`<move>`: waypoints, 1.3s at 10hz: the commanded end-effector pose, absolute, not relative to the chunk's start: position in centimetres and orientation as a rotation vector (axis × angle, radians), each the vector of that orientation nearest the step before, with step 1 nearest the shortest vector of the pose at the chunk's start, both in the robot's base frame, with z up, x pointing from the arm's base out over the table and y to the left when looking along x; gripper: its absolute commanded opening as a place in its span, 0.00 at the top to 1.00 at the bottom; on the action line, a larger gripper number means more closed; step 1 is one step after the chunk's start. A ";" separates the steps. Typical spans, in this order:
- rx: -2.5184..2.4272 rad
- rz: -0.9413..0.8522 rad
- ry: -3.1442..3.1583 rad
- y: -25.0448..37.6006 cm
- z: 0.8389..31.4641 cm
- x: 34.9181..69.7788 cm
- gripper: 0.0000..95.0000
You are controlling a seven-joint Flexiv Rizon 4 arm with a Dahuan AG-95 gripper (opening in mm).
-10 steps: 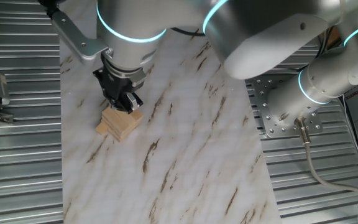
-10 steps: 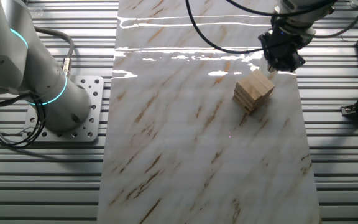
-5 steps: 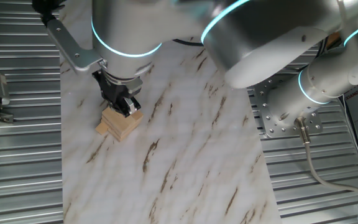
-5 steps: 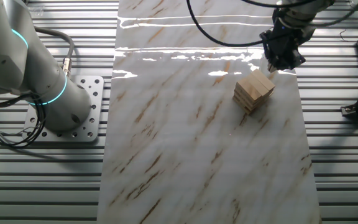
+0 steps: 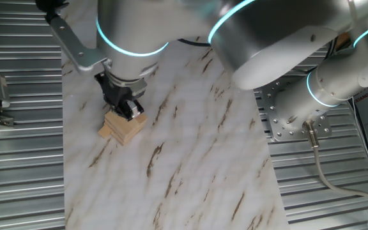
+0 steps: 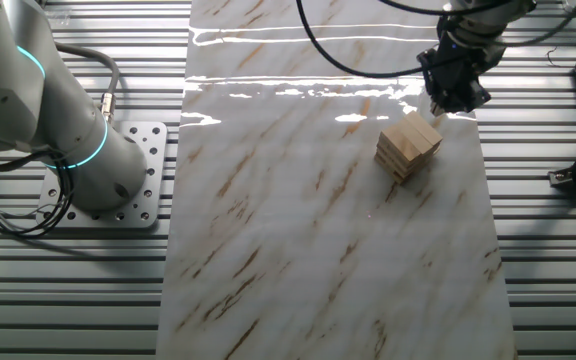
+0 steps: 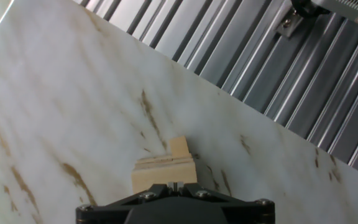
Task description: Play Jenga
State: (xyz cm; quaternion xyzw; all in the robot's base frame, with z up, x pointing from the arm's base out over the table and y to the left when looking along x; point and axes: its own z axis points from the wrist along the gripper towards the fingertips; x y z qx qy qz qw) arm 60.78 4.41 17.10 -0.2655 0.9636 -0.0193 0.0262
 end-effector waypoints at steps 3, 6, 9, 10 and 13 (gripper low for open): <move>-0.835 -0.042 2.985 5.0 16.2 63.1 1.00; -0.817 -0.044 2.991 5.8 15.6 64.0 1.00; -0.820 -0.030 2.990 5.9 15.2 64.6 1.00; -0.819 -0.032 2.991 5.9 15.0 64.6 1.00; -0.819 -0.026 2.984 6.1 13.9 64.7 1.00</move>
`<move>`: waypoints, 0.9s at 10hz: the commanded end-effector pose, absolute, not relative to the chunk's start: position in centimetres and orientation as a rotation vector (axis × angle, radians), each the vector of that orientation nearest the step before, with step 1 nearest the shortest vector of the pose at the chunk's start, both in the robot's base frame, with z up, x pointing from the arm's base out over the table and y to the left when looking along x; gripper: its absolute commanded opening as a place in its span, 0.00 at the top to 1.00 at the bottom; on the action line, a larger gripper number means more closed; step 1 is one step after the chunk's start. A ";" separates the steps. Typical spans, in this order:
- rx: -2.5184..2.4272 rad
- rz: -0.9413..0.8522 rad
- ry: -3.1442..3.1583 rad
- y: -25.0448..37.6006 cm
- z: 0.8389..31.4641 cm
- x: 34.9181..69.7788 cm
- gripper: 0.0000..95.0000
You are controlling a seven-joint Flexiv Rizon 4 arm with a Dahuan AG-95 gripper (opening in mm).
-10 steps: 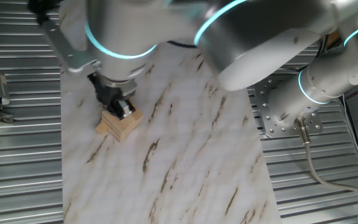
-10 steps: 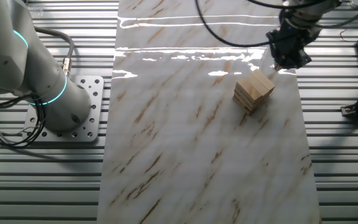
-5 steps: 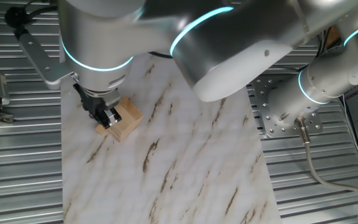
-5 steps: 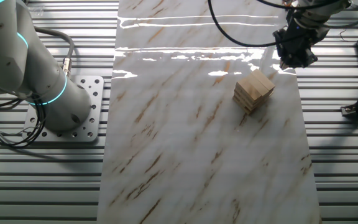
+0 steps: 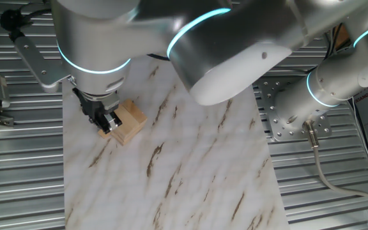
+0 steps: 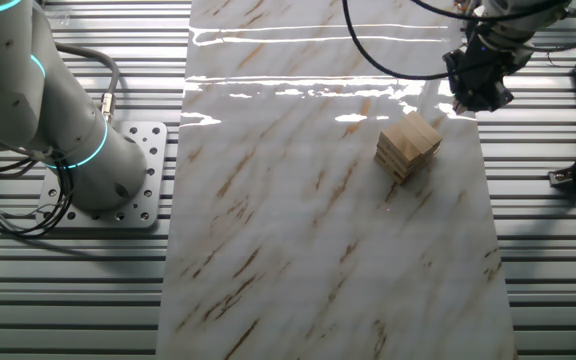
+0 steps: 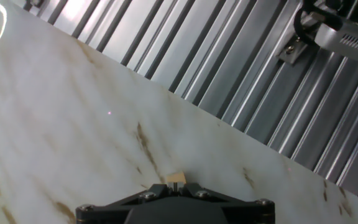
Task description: Play Jenga
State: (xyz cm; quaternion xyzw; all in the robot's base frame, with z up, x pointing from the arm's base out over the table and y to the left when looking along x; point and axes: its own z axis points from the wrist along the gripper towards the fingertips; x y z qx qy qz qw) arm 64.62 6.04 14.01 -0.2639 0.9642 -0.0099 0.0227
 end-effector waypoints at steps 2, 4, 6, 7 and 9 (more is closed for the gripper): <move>-0.819 -0.023 2.983 6.3 13.7 64.9 1.00; -0.826 -0.016 2.982 6.2 13.4 65.2 1.00; -0.836 -0.012 2.982 6.1 12.9 65.3 1.00; -0.840 -0.010 2.980 6.1 12.6 65.3 1.00; -0.852 -0.009 2.975 6.0 12.0 65.4 1.00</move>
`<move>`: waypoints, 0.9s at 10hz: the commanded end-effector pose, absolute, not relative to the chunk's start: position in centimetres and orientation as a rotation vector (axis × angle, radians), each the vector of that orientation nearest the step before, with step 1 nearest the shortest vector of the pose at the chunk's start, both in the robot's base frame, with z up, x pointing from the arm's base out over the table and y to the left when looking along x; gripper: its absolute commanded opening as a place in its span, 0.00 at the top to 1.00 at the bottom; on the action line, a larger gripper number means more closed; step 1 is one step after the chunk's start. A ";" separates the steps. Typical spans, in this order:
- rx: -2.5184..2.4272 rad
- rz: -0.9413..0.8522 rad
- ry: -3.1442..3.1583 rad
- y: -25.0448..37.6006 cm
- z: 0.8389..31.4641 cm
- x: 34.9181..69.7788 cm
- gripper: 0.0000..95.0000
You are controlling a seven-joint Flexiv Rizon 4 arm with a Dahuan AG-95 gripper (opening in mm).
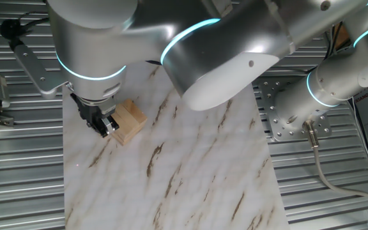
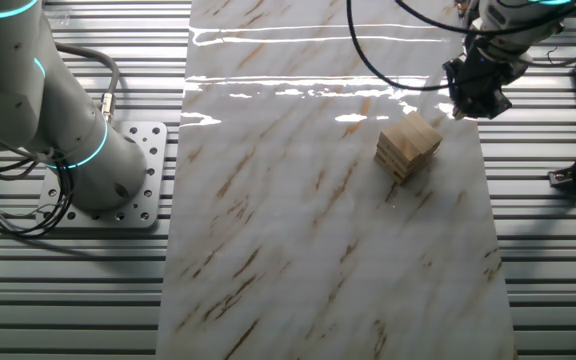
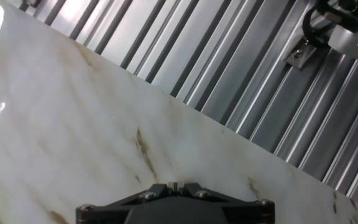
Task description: Play Jenga
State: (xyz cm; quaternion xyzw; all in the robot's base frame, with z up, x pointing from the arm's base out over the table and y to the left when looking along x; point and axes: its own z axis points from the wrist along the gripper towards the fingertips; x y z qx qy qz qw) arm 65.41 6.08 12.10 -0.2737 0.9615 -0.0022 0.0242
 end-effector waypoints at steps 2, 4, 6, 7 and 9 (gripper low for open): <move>-0.854 -0.006 2.973 6.0 11.6 65.5 1.00; -0.860 -0.005 2.971 6.1 10.8 65.7 1.00; -0.868 -0.010 2.970 6.1 10.2 65.7 1.00; -0.871 -0.010 2.969 6.1 10.1 65.6 1.00; -0.884 -0.007 2.965 5.9 9.6 65.6 1.00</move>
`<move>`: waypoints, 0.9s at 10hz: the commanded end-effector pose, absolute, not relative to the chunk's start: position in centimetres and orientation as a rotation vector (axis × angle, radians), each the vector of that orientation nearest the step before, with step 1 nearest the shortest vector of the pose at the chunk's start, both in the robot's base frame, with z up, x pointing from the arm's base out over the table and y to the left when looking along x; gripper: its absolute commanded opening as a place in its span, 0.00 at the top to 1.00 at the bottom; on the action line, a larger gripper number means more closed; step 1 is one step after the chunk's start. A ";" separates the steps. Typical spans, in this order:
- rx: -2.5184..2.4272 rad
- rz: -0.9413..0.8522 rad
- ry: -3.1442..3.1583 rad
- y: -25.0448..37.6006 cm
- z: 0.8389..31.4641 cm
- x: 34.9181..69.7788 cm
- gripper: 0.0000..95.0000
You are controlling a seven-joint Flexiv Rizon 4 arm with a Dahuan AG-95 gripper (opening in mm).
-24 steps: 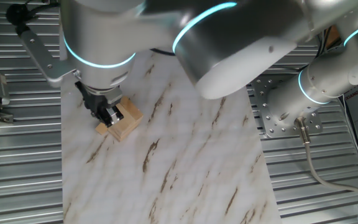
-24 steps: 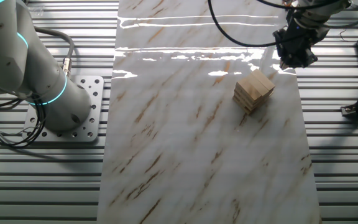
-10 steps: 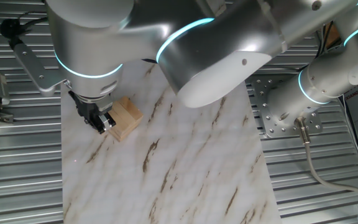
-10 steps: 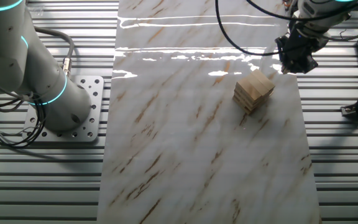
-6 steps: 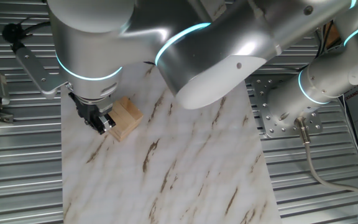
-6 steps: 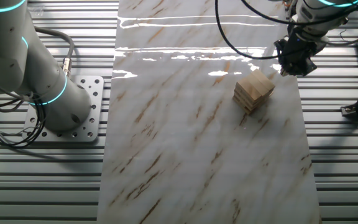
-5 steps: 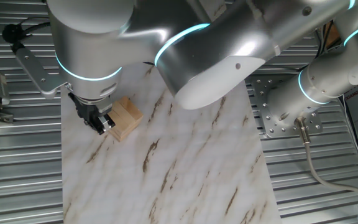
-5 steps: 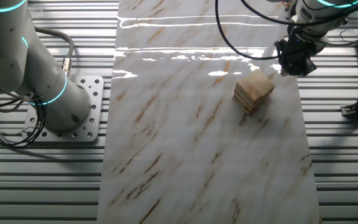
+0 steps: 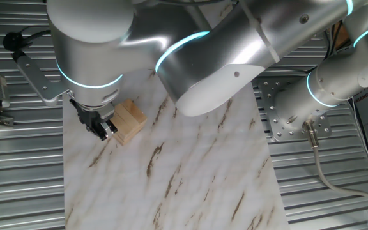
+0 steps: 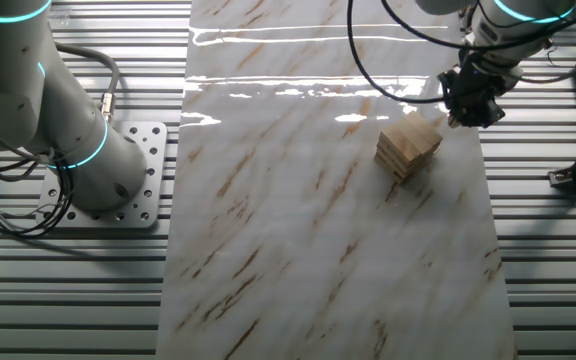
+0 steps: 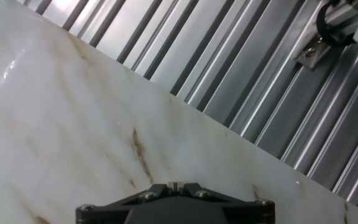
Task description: Play Jenga
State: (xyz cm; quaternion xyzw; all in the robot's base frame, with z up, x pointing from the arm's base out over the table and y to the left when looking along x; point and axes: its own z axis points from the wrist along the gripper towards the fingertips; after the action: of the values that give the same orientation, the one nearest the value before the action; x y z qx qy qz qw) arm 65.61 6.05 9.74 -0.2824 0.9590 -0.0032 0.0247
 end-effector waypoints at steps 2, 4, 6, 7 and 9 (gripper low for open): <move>-0.889 -0.002 2.966 5.8 9.4 65.7 1.00; -0.899 0.008 2.966 5.8 9.2 65.9 1.00; -0.907 0.017 2.961 5.8 9.0 66.0 0.80; -0.913 0.022 2.959 5.8 8.9 66.0 0.80; -0.923 0.024 2.952 5.9 8.6 66.1 0.80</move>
State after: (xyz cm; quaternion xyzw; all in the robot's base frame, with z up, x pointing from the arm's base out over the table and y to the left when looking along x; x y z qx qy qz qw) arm 66.18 5.86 8.55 -0.2985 0.9541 0.0080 0.0245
